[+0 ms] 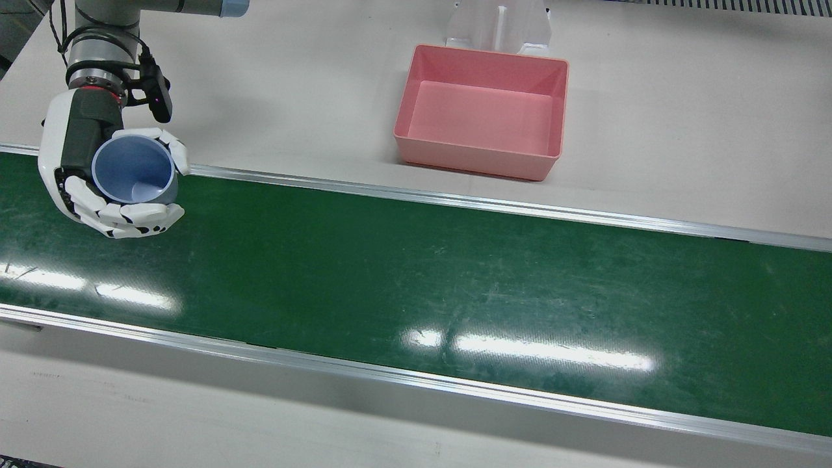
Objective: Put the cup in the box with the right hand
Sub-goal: 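Lift the blue cup with the right hand and carry it toward the pink tray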
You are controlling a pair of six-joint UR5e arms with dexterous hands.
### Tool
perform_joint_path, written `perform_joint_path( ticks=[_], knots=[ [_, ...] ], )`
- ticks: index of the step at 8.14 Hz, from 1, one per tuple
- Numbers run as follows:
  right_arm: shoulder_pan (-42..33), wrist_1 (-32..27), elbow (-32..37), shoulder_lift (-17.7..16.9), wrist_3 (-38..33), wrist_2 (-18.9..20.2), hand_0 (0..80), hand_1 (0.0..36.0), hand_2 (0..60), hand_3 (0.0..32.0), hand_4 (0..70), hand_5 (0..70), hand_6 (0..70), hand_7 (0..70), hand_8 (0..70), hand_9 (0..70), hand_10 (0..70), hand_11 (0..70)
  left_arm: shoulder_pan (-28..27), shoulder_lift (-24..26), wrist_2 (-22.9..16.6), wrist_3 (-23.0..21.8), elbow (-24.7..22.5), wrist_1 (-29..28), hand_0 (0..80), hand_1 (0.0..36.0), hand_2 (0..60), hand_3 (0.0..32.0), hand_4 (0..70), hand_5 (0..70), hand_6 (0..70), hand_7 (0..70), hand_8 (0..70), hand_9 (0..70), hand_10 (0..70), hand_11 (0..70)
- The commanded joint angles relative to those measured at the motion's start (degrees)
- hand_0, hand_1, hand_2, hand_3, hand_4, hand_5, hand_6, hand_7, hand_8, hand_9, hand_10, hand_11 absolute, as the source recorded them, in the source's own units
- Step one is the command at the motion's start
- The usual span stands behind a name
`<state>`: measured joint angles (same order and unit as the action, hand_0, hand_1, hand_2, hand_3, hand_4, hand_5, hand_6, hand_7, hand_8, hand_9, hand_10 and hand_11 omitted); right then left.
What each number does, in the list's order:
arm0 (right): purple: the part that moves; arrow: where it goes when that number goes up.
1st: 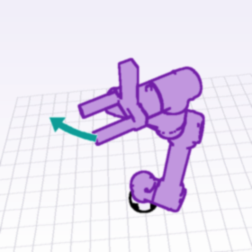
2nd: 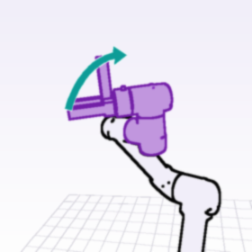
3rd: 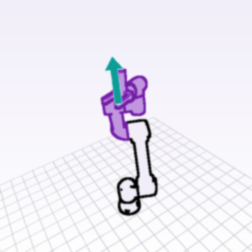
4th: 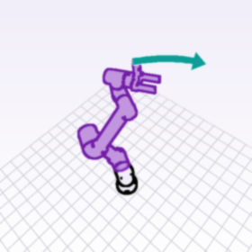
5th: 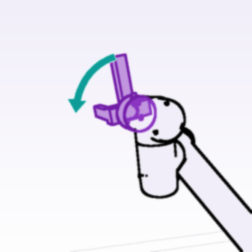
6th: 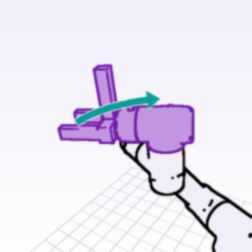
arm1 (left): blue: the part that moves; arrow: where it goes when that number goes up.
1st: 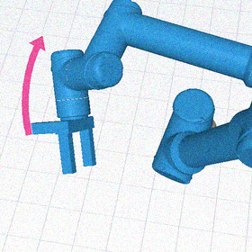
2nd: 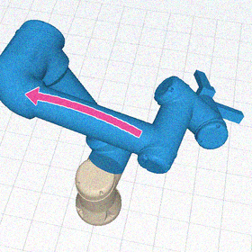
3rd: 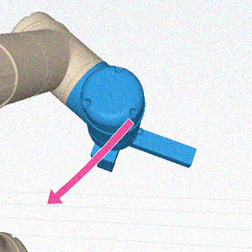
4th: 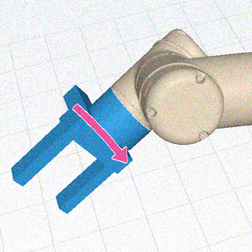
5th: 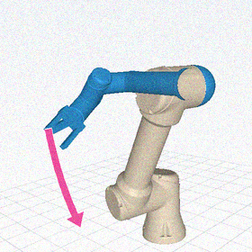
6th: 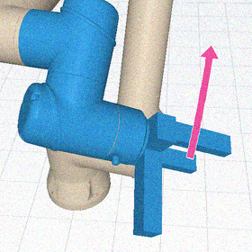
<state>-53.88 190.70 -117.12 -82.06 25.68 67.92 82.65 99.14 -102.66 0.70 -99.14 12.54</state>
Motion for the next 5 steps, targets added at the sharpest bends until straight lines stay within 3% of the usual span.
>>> perform_joint_path(
  ticks=[1,2,5],
  knots=[
    [15.6,7.4,-12.7,4.8,6.5,-5.6,65.9,36.0,60.0,0.0,11.6,28.9,49.1,70.0,70.0,70.0,56.9,70.0,0.0,0.0,0.0,0.0,-0.1,0.0,0.0,0.0,0.0,0.0,0.0,0.0,0.0,0.0,0.0,0.0,0.0,0.0],
    [22.8,7.3,-14.7,5.2,10.6,-9.0,76.8,36.0,60.0,0.0,11.6,28.8,49.1,70.0,70.0,70.0,57.3,70.0,0.1,0.0,0.0,0.0,-0.1,0.0,0.0,0.0,0.0,0.0,0.0,0.0,0.0,0.0,0.0,0.0,0.0,0.0],
    [36.2,6.9,-14.6,6.3,18.6,-13.0,80.0,36.0,60.0,0.0,15.5,26.7,47.6,70.0,70.0,70.0,54.6,70.0,0.0,0.0,0.0,0.0,0.0,0.0,0.0,0.0,0.0,0.0,0.0,0.0,0.0,0.0,0.0,0.0,0.0,0.0]
  ],
)
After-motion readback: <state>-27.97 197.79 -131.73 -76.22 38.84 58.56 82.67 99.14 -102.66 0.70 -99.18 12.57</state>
